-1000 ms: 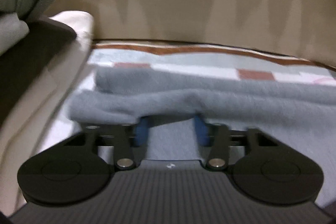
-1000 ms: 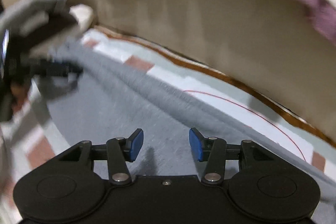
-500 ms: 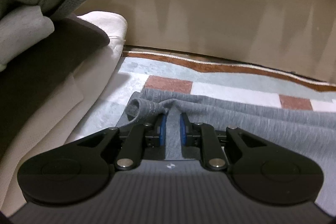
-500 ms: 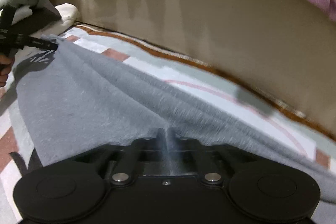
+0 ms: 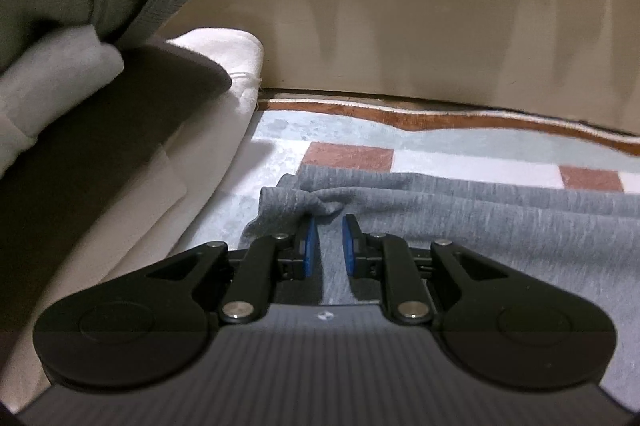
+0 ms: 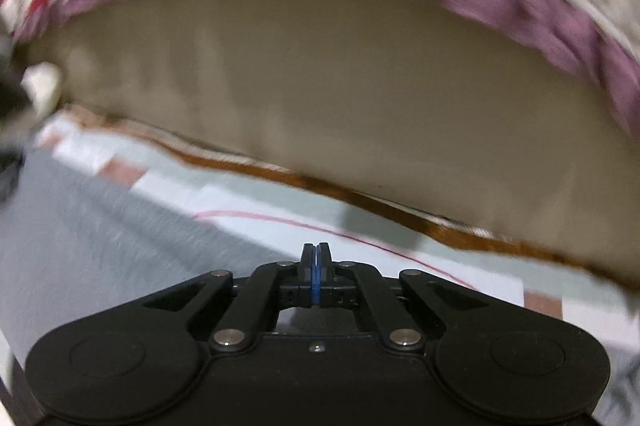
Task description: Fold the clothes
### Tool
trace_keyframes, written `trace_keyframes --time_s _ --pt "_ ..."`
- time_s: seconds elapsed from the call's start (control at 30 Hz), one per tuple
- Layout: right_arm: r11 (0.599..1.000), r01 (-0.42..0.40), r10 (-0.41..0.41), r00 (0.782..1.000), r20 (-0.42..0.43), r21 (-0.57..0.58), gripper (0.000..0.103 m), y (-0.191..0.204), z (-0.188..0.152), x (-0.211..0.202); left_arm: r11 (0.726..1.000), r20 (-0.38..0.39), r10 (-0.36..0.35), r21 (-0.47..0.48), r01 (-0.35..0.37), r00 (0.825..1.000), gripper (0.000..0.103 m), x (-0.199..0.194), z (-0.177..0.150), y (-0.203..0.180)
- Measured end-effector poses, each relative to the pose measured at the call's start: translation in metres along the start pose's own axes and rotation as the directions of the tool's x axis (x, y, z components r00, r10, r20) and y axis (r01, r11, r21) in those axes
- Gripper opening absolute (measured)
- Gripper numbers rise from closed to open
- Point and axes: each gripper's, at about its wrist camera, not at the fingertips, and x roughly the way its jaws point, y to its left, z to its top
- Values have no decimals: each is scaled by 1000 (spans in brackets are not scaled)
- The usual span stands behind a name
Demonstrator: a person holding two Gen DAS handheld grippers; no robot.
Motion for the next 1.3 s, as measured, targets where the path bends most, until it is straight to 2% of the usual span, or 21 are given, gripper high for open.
trace_keyframes --time_s 0.07,0.13,0.17,0.2,0.23,0.27,0.33,0.37,0.47,0.53,0.57,0.63,0.7,0.77,0.83,0.9,0.97,1.1,1.23,1.27,1.3 --pt "997 -13 14 1000 -8 79 5 -12 4 -4 999 -10 39 25 -38 999 19 -5 1 -5" --pt "989 -23 26 1000 -17 148 10 -20 6 -10 1000 77 23 3 -23 997 16 -35 3 -7" --pt "982 -26 30 999 -18 188 15 -24 7 -14 999 158 -50 23 47 986 19 -62 4 -11" --pt "965 -46 51 999 -12 257 26 -30 7 -19 992 199 -120 63 109 973 20 -88 5 -21" --pt "943 -66 71 997 -5 325 52 -37 7 -23 985 196 -170 73 159 966 23 -101 5 -35" --pt "916 -85 91 996 4 391 61 -43 7 -28 975 191 -219 81 207 957 33 -115 4 -49" --pt "856 -148 163 986 13 495 59 -53 7 -29 948 178 -316 96 303 932 44 -141 3 -77" --pt "849 -145 181 983 -22 508 59 -56 9 -33 924 145 -380 91 371 913 44 -144 -1 -94" --pt "905 -199 233 971 -47 376 59 -58 23 -76 850 25 -523 88 519 852 44 -151 -22 -152" --pt "917 -244 250 968 24 315 61 -73 24 -124 824 -21 -552 137 549 834 45 -160 -37 -183" --pt "911 -256 249 966 65 324 68 -90 19 -151 810 -37 -563 176 560 826 45 -166 -44 -200" --pt "889 -250 236 968 83 383 69 -128 0 -185 767 -64 -604 224 601 794 45 -178 -50 -228" --pt "865 -197 182 980 77 461 69 -172 -34 -215 727 -84 -644 242 642 761 45 -189 -54 -255" --pt "797 -127 130 991 37 591 70 -218 -69 -233 694 -94 -682 227 683 725 50 -199 -53 -281" --pt "668 -77 98 995 14 740 70 -256 -116 -249 667 -107 -717 184 723 689 50 -202 -54 -310" --pt "564 -60 40 998 45 824 70 -275 -157 -252 645 -132 -732 182 742 668 50 -203 -55 -341" --pt "472 -11 -28 999 27 882 70 -292 -189 -250 628 -152 -735 213 748 661 50 -210 -59 -373" --pt "372 69 -209 978 11 926 70 -317 -234 -248 589 -200 -739 270 762 643 50 -220 -68 -419" --pt "256 -29 -346 930 120 966 70 -333 -272 -243 580 -223 -729 299 757 647 50 -216 -70 -436" --pt "242 -33 -389 912 128 970 69 -336 -278 -237 580 -228 -726 304 756 649 50 -215 -70 -439" --pt "278 -31 -435 887 155 960 61 -337 -274 -236 585 -229 -720 307 750 655 50 -214 -69 -440"
